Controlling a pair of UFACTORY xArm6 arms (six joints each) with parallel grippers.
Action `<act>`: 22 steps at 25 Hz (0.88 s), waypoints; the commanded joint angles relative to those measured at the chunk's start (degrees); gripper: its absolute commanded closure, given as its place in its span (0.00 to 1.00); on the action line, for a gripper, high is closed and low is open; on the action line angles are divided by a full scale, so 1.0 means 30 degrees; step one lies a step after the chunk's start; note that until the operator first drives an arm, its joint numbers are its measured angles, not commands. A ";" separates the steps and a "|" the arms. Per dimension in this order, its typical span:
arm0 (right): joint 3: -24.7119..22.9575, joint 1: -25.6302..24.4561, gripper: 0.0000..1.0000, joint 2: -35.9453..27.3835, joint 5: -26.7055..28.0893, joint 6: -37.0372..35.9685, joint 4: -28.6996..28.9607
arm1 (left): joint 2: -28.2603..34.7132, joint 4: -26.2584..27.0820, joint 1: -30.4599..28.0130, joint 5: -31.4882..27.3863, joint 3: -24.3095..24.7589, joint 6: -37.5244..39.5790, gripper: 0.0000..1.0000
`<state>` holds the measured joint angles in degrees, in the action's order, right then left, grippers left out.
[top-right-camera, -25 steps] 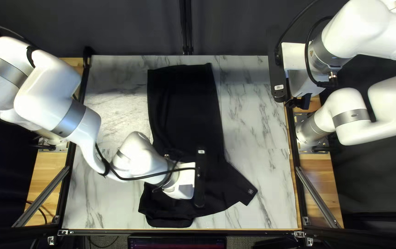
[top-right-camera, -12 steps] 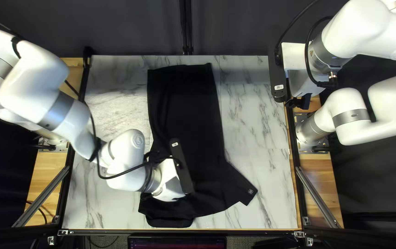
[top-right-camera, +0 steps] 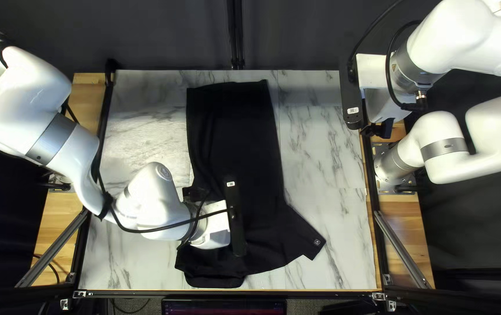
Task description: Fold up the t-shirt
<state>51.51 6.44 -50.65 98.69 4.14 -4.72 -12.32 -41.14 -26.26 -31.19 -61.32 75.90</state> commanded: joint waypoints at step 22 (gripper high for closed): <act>0.0000 0.0000 0.00 0.0000 0.0000 0.0000 0.0000 | -0.4103 -0.5749 -0.1111 -0.1692 -0.3991 0.8697 1.00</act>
<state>51.51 6.44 -50.65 98.69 4.14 -4.72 -21.68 -56.01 -29.04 -35.81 -70.80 98.19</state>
